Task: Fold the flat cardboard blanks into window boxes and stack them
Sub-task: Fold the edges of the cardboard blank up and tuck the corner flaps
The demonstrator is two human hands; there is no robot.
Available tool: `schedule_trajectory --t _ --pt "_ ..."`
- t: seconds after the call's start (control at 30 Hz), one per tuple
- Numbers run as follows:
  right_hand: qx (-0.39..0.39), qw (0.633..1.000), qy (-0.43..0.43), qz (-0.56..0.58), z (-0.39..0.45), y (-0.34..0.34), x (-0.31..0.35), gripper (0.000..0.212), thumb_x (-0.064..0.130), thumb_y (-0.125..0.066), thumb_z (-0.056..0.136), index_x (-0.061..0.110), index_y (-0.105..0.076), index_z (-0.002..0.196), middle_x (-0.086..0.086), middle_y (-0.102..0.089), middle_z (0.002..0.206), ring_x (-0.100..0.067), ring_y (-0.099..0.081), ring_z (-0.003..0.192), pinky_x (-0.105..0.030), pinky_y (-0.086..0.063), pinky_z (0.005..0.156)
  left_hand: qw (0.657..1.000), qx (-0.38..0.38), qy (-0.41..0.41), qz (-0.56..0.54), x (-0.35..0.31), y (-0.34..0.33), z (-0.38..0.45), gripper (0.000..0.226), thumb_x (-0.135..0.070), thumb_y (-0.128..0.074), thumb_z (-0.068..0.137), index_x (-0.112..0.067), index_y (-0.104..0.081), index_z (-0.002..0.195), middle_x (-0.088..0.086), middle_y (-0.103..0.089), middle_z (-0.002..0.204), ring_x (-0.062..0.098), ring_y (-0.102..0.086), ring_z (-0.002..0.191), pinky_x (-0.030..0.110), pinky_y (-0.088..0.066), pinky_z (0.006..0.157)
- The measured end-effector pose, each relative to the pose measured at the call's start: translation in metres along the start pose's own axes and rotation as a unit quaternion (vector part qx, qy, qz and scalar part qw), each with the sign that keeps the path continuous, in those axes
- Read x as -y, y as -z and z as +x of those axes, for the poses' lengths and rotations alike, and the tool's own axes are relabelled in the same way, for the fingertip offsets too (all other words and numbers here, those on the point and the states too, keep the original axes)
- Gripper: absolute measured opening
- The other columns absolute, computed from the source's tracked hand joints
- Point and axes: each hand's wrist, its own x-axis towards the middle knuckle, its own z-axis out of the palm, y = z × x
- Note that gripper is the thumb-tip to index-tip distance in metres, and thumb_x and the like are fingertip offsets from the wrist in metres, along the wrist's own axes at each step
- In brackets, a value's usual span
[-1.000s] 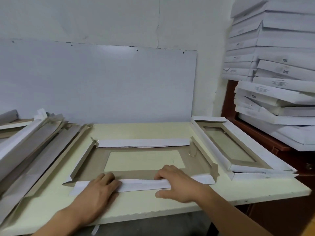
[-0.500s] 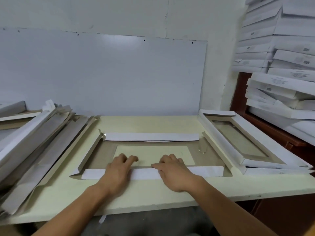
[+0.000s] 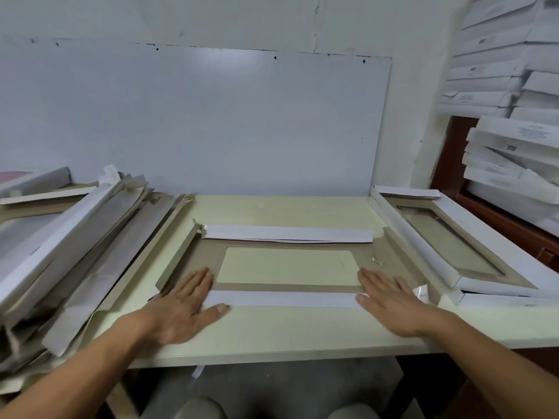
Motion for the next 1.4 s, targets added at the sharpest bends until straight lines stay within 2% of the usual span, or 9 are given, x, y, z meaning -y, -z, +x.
schedule_trajectory --t 0.13,0.23,0.4,0.53,0.67,0.9,1.07,1.3,1.4 --pt "-0.063 0.997 0.031 -0.043 -0.018 0.015 -0.014 0.058 0.058 -0.026 0.101 0.034 -0.027 0.153 0.012 -0.027 0.156 -0.014 -0.023 0.145 -0.032 -0.021 0.117 1.0 -0.021 0.016 -0.002 0.007 0.001 -0.005 0.102 -0.089 -0.003 0.076 -0.025 0.022 0.151 -0.014 0.03 0.156 0.004 0.027 0.143 0.042 -0.001 0.123" --pt "-0.086 0.986 0.026 -0.139 -0.033 0.036 -0.011 0.031 0.061 -0.034 0.092 0.042 -0.05 0.11 0.016 -0.053 0.107 -0.009 -0.052 0.098 -0.031 -0.041 0.074 0.994 -0.107 0.012 0.019 -0.004 -0.002 -0.008 0.087 -0.075 -0.012 0.091 -0.023 0.018 0.153 -0.008 0.022 0.16 0.007 0.023 0.145 0.041 0.0 0.123" --pt "-0.012 0.992 0.098 -0.076 -0.035 0.046 0.047 0.018 0.046 -0.045 0.093 0.032 -0.045 0.083 0.01 -0.05 0.081 -0.01 -0.045 0.074 -0.033 -0.038 0.065 0.973 -0.208 -0.104 0.006 -0.067 0.002 -0.025 0.078 -0.057 -0.037 0.097 -0.035 0.01 0.155 -0.013 0.025 0.158 0.012 0.018 0.149 0.04 0.002 0.122" --pt "0.006 0.988 0.152 0.004 -0.013 0.039 0.11 0.014 0.035 -0.052 0.091 0.022 -0.051 0.087 0.006 -0.052 0.084 -0.018 -0.051 0.079 -0.035 -0.041 0.068 0.921 -0.286 -0.258 -0.056 -0.125 -0.006 -0.054 0.064 -0.052 -0.056 0.087 -0.026 -0.039 0.143 0.003 -0.037 0.146 0.024 -0.039 0.133 0.038 -0.04 0.104" --pt "0.028 0.987 0.102 0.125 0.027 0.031 0.159 0.013 0.017 -0.064 0.08 0.013 -0.053 0.075 -0.006 -0.05 0.071 -0.022 -0.043 0.064 -0.031 -0.035 0.059 0.907 -0.274 -0.317 -0.03 -0.141 -0.019 -0.067 0.07 -0.06 -0.066 0.075 -0.028 -0.045 0.134 0.001 -0.044 0.127 0.019 -0.051 0.107 0.032 -0.051 0.082" --pt "0.144 0.822 0.019 0.55 0.051 0.04 0.182 0.038 0.036 -0.055 0.095 0.003 -0.061 0.113 -0.013 -0.076 0.083 -0.03 -0.074 0.08 -0.038 -0.06 0.075 0.927 -0.26 -0.271 -0.01 -0.097 -0.011 -0.055 0.046 -0.053 -0.056 0.091 -0.029 -0.058 0.129 -0.001 -0.055 0.133 0.02 -0.055 0.12 0.034 -0.049 0.092" --pt "0.14 0.949 0.168 0.227 0.023 0.066 0.136 0.069 0.079 -0.058 0.072 0.034 -0.065 0.124 0.024 -0.067 0.114 0.004 -0.062 0.1 -0.019 -0.047 0.088 0.932 -0.278 -0.232 0.003 -0.085 -0.005 -0.044 0.027 -0.045 -0.043 0.099 -0.025 -0.057 0.089 -0.008 -0.06 0.089 0.018 -0.056 0.091 0.032 -0.042 0.083" --pt "0.059 0.977 0.125 0.165 -0.005 0.05 0.072 0.035 0.04 -0.061 0.092 0.026 -0.052 0.062 0.012 -0.043 0.06 -0.004 -0.038 0.055 -0.027 -0.033 0.06 0.954 -0.239 -0.12 -0.135 -0.088 0.001 -0.028 0.063 -0.07 -0.03 0.089 -0.015 -0.035 0.06 0.0 -0.041 0.061 0.017 -0.043 0.071 0.03 -0.031 0.068" --pt "0.007 0.974 0.111 0.199 -0.006 0.036 0.071 0.012 0.037 -0.062 0.093 0.041 -0.063 0.082 0.02 -0.057 0.073 0.004 -0.053 0.069 -0.017 -0.038 0.068 0.957 -0.215 -0.082 -0.177 -0.094 0.002 -0.022 0.052 -0.062 -0.036 0.094 -0.02 -0.034 0.063 -0.005 -0.039 0.06 0.011 -0.04 0.068 0.032 -0.03 0.07"
